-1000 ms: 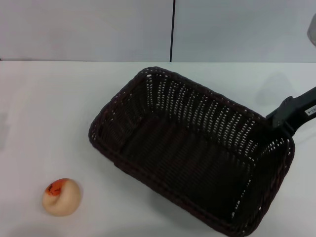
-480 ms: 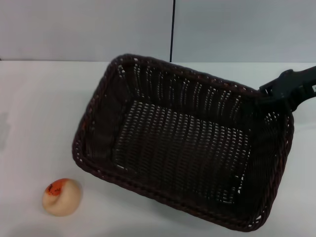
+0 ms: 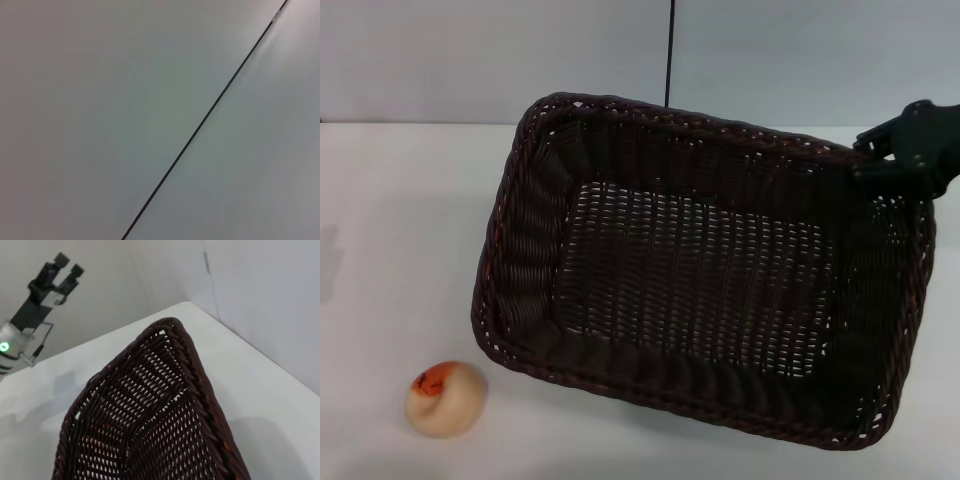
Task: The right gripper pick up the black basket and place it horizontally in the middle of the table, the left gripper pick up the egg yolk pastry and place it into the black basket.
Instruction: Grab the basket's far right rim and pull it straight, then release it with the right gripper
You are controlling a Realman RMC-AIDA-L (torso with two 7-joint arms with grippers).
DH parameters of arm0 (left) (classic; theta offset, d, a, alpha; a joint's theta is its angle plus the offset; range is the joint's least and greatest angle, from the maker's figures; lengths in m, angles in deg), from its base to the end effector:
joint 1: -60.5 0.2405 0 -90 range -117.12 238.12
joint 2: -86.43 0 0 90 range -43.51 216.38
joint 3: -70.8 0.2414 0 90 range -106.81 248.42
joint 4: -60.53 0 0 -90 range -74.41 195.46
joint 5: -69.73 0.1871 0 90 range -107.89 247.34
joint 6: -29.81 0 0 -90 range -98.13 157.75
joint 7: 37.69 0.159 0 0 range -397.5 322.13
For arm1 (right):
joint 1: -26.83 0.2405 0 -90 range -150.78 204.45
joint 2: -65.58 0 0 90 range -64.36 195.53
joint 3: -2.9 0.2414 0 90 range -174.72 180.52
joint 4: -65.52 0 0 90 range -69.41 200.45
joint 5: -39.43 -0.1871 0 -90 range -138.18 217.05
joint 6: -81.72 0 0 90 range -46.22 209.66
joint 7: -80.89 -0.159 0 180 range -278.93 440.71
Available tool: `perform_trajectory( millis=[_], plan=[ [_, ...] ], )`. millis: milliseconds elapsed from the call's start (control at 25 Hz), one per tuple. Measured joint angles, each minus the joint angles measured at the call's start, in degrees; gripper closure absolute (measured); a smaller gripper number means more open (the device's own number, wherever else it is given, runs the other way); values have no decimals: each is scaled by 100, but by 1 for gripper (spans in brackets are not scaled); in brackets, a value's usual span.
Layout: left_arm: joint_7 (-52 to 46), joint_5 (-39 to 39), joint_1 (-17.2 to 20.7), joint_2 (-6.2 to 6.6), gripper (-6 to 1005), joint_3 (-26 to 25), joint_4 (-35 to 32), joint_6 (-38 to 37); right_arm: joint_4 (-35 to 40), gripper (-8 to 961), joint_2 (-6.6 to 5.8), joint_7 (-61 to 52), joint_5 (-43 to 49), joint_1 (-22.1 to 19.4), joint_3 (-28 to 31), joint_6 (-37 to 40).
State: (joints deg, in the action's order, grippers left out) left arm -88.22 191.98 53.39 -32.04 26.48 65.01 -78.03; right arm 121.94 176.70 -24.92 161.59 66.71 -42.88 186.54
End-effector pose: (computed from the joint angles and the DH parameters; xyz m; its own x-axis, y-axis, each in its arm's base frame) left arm -0.3176 0.1962 0.0838 0.0742 -0.3955 0.9155 0.9474 -0.2586 -0.1885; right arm 0.1751 0.3363 0.0627 0.9011 -0.3726 -0.2216 -0.3898 -0.9201 -0.0377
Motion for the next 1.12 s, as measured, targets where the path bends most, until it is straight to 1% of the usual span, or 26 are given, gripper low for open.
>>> perform_trajectory(
  millis=[80, 240, 360, 600, 760, 1000, 1120],
  plan=[
    [0, 0, -8, 0, 193, -7, 0, 0, 56, 770, -47, 195, -10, 88, -49, 157],
    [0, 0, -32, 4, 193, -5, 0, 0, 75, 768, -45, 515, -8, 196, -64, 354],
    [0, 0, -50, 6, 194, 2, 0, 0, -1, 768, -24, 870, 125, 300, -233, 470],
    [-72, 0, -28, -8, 194, 46, -1, 0, -8, 766, -15, 1203, 190, 291, -288, 460],
    [-146, 0, -15, -14, 194, 71, -1, 0, -150, 765, -49, 1600, 169, 263, -120, 404],
    [-292, 0, -28, -18, 194, 113, 0, 0, -299, 763, -59, 1766, 197, 279, -85, 345],
    [-295, 0, -28, -18, 194, 123, 2, 0, -265, 762, -39, 1767, 295, 287, -121, 310]
  ],
)
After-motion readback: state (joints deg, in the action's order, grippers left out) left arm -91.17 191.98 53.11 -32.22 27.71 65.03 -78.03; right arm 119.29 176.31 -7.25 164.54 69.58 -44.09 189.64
